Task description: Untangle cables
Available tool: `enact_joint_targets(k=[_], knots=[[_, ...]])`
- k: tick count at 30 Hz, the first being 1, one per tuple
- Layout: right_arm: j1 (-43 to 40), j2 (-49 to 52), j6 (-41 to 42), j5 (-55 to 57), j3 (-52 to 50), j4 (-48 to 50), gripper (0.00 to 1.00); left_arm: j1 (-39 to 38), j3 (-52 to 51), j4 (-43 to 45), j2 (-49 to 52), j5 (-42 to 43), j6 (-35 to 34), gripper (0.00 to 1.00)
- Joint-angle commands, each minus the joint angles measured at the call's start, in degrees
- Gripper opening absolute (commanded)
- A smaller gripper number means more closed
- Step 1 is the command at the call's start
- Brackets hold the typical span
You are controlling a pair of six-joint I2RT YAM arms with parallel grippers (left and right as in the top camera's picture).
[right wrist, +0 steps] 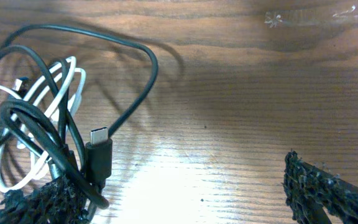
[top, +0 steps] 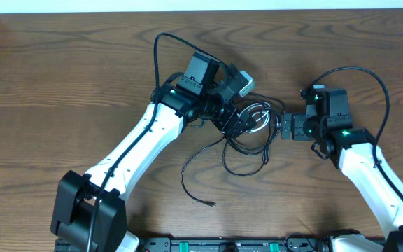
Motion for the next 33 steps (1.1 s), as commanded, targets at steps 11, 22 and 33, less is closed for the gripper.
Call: enact_joint_targets(k=[11,22,33], knots=[[0.6,-0.3,0.8,11.5,0.0,-3.2,0.99,0.2,0.8,0.1,0.2,-0.5,1.0,0.98],[0.6,0.5,0.8,5.0,0.0,-4.9,0.99,0.2,0.8,0.1,0.2,-0.5,1.0,0.98],[0.6,8.0,0.8,5.8,-0.1,-4.1,0.99,0.2,0.8,0.1,0.2,-0.5,1.0,0.98]])
